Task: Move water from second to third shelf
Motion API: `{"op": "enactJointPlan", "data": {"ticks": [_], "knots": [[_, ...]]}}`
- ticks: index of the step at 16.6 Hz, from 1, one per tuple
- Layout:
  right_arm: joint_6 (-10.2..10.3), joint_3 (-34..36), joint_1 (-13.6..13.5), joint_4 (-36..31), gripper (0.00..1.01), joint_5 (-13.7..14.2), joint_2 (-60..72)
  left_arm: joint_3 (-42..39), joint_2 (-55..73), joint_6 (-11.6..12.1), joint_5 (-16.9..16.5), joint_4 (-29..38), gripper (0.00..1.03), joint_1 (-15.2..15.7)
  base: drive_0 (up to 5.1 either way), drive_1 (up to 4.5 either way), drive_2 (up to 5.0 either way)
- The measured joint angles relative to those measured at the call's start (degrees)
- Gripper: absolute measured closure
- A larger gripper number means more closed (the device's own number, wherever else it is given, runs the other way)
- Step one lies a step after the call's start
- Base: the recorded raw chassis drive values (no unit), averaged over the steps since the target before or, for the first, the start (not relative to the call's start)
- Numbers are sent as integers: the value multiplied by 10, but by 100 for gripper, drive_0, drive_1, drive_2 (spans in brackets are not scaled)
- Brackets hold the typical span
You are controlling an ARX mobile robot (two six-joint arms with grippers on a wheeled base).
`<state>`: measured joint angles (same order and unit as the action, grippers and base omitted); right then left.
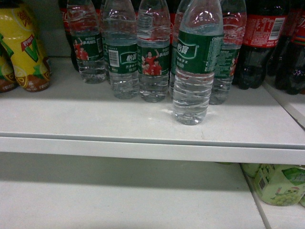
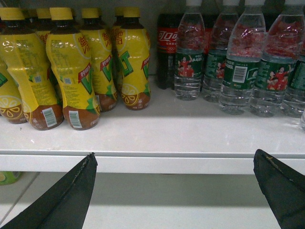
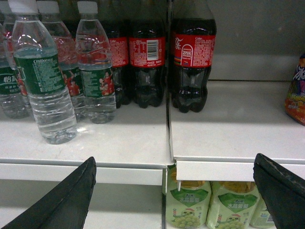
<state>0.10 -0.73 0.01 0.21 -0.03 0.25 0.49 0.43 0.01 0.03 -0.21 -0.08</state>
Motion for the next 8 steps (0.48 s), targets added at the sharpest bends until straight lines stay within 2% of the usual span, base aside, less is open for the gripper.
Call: {"op": "enactJointPlan", "data": {"ticks": [1, 2, 3, 4, 6, 8], "knots": [[0, 0, 0, 0, 3, 0, 0, 0, 0, 0, 0, 0, 5, 0, 0, 0, 0], [13, -18, -9, 66, 3, 20, 14, 0, 0, 0, 0, 0, 5, 0, 0, 0, 0], [37, -41, -36, 117, 3, 48, 64, 0, 0, 0, 0, 0, 5, 0, 0, 0, 0], [49, -47, -49, 115, 3, 49, 86, 0, 0, 0, 0, 0, 5, 0, 0, 0, 0], [54, -89, -40, 16, 3, 47, 168, 0, 0, 0, 0, 0, 5, 0, 0, 0, 0], [66, -126, -43, -111, 3, 37, 293, 0, 0, 0, 0, 0, 5, 0, 0, 0, 0]]}}
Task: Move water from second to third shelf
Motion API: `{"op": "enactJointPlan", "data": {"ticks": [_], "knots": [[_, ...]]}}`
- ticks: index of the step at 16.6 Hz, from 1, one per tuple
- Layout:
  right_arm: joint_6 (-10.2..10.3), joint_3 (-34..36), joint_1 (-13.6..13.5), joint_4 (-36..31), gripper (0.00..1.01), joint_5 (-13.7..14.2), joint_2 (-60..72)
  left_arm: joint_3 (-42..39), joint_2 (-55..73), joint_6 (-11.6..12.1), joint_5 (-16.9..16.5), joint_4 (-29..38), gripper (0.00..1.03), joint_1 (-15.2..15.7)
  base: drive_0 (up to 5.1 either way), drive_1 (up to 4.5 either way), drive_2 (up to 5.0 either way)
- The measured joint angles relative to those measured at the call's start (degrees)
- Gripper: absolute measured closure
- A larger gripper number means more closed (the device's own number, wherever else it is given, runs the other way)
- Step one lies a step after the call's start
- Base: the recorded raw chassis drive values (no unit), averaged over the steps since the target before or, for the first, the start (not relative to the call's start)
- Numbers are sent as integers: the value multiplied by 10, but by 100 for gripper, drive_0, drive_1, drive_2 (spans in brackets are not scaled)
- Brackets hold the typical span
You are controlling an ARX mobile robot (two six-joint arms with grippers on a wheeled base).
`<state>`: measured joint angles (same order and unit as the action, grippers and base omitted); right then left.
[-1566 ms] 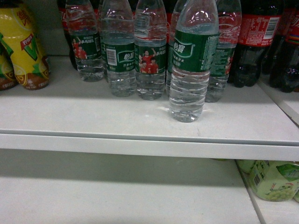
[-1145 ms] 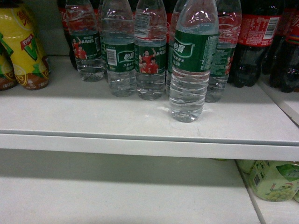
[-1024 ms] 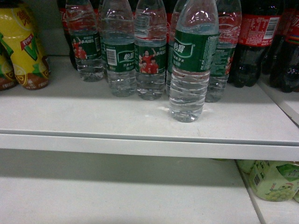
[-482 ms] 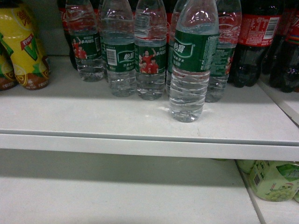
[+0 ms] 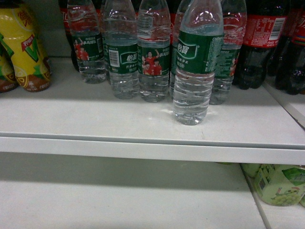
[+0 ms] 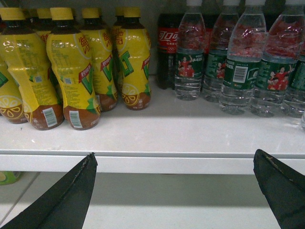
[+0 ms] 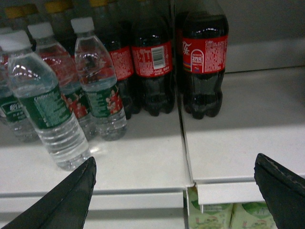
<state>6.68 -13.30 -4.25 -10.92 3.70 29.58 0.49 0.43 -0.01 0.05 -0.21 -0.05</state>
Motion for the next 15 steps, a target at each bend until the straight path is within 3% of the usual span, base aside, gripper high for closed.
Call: {"op": "enactJointPlan", "data": {"ticks": [3, 5, 8, 12, 15], "knots": [[8, -29, -56, -157, 3, 8, 141, 0, 0, 0, 0, 0, 5, 0, 0, 0, 0], [14, -47, -102, -213, 3, 2, 226, 0, 0, 0, 0, 0, 5, 0, 0, 0, 0], [10, -77, -188, -280, 3, 17, 369, 0, 0, 0, 0, 0, 5, 0, 0, 0, 0], [10, -132, -209, -330, 3, 25, 516, 0, 0, 0, 0, 0, 5, 0, 0, 0, 0], [27, -173, -220, -334, 3, 24, 571, 0, 0, 0, 0, 0, 5, 0, 0, 0, 0]]}}
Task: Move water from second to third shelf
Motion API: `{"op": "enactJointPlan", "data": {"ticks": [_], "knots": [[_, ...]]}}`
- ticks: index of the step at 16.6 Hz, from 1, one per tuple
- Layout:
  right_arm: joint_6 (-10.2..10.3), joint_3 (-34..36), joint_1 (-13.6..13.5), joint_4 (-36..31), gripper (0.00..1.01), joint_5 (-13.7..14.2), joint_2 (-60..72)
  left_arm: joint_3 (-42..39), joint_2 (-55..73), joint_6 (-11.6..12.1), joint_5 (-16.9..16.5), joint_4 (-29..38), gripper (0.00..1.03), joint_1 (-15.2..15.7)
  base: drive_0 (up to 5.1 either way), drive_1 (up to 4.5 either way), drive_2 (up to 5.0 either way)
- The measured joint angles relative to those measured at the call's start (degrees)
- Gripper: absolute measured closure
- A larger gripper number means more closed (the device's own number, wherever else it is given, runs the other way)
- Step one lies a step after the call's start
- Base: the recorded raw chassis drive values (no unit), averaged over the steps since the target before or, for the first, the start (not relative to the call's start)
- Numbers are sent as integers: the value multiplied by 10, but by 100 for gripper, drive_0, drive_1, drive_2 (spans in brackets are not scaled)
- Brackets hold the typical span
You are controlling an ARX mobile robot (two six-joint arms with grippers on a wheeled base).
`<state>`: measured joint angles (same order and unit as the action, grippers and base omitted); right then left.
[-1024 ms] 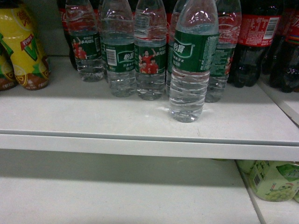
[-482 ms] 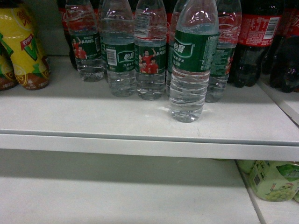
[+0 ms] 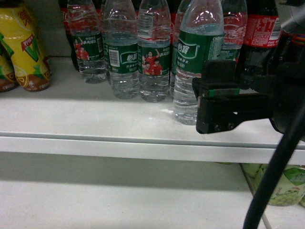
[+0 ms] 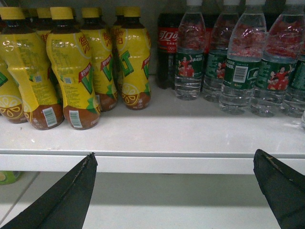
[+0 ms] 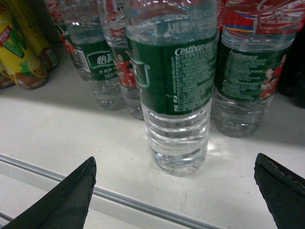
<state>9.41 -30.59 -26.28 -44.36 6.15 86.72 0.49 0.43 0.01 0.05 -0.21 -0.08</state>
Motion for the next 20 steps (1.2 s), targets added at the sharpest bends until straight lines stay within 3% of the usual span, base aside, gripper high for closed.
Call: {"op": "enactJointPlan", "data": {"ticks": [7, 17, 20], "knots": [[43, -78, -3, 6, 3, -20, 44, 0, 0, 0, 0, 0, 5, 0, 0, 0, 0], [61, -170, -7, 45, 3, -2, 120, 0, 0, 0, 0, 0, 5, 0, 0, 0, 0], [61, -190, 6, 45, 3, 9, 141, 0, 0, 0, 0, 0, 5, 0, 0, 0, 0]]}}
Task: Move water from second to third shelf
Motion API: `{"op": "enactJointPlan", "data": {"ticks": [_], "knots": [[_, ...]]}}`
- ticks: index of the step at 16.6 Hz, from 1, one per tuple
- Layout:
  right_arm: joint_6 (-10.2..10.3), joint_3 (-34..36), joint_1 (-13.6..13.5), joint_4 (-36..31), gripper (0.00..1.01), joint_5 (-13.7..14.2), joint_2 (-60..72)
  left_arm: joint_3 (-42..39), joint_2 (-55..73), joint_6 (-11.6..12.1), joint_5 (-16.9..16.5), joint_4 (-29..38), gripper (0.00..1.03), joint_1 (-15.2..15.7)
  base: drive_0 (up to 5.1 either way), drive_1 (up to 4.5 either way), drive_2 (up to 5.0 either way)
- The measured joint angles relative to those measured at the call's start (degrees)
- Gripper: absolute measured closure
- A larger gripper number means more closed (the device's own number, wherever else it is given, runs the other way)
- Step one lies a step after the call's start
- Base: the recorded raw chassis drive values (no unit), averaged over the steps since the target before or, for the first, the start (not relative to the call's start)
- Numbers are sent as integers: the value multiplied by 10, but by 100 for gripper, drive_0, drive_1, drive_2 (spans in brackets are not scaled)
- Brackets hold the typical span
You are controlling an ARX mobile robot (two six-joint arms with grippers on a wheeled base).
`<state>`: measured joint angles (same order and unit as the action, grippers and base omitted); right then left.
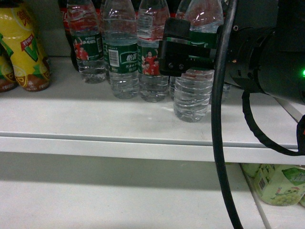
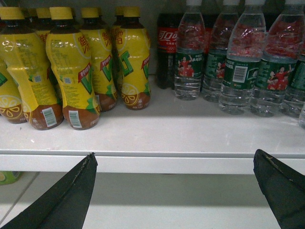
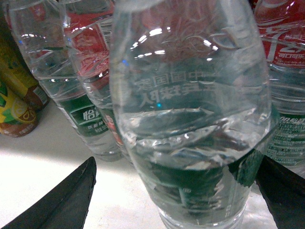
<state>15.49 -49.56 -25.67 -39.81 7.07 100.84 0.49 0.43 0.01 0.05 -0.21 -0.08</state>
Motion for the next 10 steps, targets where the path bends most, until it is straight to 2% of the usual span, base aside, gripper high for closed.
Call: {"op": "enactJointPlan", "data": {"ticks": [5, 7, 10], "knots": [[-5, -40, 2, 3, 3, 12, 24, 0, 0, 0, 0, 0, 5, 0, 0, 0, 0], [-30, -64, 2, 7, 3, 22, 39, 0, 0, 0, 0, 0, 5, 0, 0, 0, 0], [-47, -70, 2, 1, 3, 35, 49, 0, 0, 0, 0, 0, 5, 0, 0, 0, 0]]}}
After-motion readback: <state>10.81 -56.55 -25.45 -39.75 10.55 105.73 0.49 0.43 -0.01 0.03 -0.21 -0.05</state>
